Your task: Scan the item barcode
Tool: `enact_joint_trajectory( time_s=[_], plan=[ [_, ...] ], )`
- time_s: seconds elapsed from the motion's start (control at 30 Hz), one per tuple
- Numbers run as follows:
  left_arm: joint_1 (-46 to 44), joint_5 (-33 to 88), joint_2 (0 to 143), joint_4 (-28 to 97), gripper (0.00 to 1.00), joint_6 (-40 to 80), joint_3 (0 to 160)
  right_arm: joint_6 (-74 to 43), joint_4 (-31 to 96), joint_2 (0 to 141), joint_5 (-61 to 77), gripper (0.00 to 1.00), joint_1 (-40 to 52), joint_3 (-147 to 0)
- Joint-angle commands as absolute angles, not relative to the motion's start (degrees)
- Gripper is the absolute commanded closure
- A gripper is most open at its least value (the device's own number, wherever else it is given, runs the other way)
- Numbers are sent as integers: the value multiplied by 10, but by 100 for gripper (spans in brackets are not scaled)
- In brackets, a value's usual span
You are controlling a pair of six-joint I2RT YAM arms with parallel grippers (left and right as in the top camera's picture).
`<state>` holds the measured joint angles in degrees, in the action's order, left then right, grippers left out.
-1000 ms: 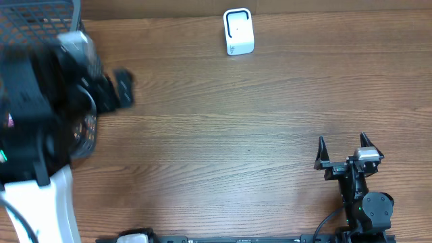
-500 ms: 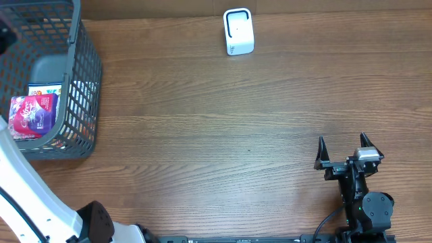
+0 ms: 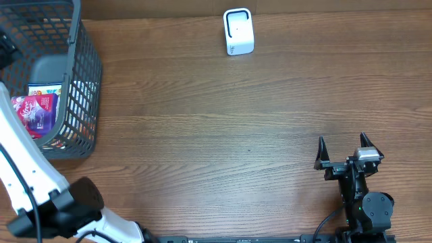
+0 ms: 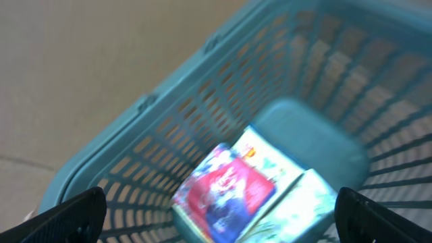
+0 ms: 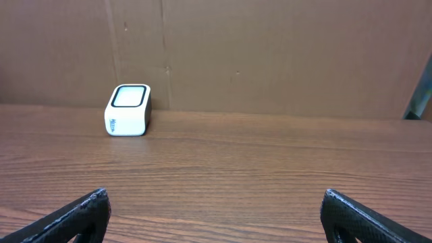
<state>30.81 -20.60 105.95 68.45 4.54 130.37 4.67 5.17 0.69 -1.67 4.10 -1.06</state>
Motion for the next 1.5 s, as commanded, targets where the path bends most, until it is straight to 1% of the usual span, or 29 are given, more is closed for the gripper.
enact_joint_trajectory(
  time_s=[0.0,0.23,0.4,0.63,0.93,1.23,1.4,1.47],
  plan=[
    [312,-255,1091,683,0,-3,1274,45,48,2,-14,0,38,-5],
    [319,-253,1152,683,0,-43,1211,45,48,2,-14,0,38,-5],
    [320,-193,1192,684,0,-73,1189,45,48,2,-14,0,38,-5],
    [322,-190,1239,700,0,-73,1167,45,48,2,-14,0,38,-5],
    [322,-201,1261,735,0,-55,1158,45,48,2,-14,0,38,-5],
    [322,-201,1261,718,0,-41,1123,45,48,2,-14,0,38,-5],
    [323,-201,1261,704,2,-43,1100,45,48,2,-14,0,38,-5],
    [323,-201,1261,704,7,-43,1099,45,48,2,-14,0,38,-5]
  ],
)
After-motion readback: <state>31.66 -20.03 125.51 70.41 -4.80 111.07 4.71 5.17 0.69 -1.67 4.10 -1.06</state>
